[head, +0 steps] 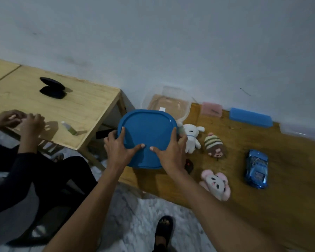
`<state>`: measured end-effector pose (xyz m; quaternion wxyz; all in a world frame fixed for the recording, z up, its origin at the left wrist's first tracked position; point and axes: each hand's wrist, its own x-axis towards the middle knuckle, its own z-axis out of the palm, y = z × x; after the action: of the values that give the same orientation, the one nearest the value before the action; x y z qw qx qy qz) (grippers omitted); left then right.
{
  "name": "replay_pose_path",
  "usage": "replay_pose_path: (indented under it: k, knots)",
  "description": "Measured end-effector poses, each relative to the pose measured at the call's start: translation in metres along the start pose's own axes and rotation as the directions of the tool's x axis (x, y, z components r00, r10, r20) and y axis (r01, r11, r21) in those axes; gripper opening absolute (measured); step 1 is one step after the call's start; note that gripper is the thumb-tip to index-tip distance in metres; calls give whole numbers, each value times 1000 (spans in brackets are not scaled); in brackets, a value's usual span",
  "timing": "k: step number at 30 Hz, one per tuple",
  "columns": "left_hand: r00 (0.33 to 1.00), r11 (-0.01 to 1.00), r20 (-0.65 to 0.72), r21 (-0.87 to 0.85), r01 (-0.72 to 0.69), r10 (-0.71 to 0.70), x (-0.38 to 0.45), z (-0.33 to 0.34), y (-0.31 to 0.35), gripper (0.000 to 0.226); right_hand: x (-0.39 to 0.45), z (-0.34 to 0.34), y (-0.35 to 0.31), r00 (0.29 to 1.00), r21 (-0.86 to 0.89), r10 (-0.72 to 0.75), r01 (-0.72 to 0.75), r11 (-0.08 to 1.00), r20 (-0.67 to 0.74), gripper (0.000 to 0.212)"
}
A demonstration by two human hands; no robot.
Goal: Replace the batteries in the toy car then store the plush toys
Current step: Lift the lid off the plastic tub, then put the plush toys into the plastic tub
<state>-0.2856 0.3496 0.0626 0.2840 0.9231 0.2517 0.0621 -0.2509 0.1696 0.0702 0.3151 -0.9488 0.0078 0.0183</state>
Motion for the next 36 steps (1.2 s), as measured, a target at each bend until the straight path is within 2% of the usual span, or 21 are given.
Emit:
replay_pose_path:
  k: [3, 10, 16, 22, 25, 30, 33, 36]
  knots:
    - [998, 999, 44, 25, 36, -37, -23, 11, -28, 126, -25, 16, 11, 997, -62, 32, -27, 998, 77, 113]
    - [995, 996, 92, 82, 34, -42, -35, 39, -60, 130, -36, 44, 21, 975, -188, 115, -79, 979, 189, 115]
    - [987, 986, 148, 159, 46, -70, -32, 53, -75, 132, -36, 54, 17, 956, -297, 197, -127, 946, 219, 117]
    - [983, 981, 167, 189, 42, -74, -30, 55, -77, 130, -34, 52, 12, 945, -332, 232, -148, 932, 229, 113]
    - [988, 987, 135, 152, 51, -72, -33, 53, -68, 122, -32, 42, 9, 957, -284, 199, -135, 949, 210, 104]
    - [996, 999, 91, 49, -1, -3, -36, 51, -21, 110, -16, -3, 10, 994, -71, 104, -101, 992, 42, 76]
    - [986, 996, 141, -20, -89, 91, -31, 57, 25, 94, 2, -31, 25, 996, 14, 80, -80, 997, -36, 71]
    - [947, 963, 205, -158, -217, 247, -23, 75, 71, 87, 21, -56, 54, 992, 99, 86, -77, 992, -94, 66]
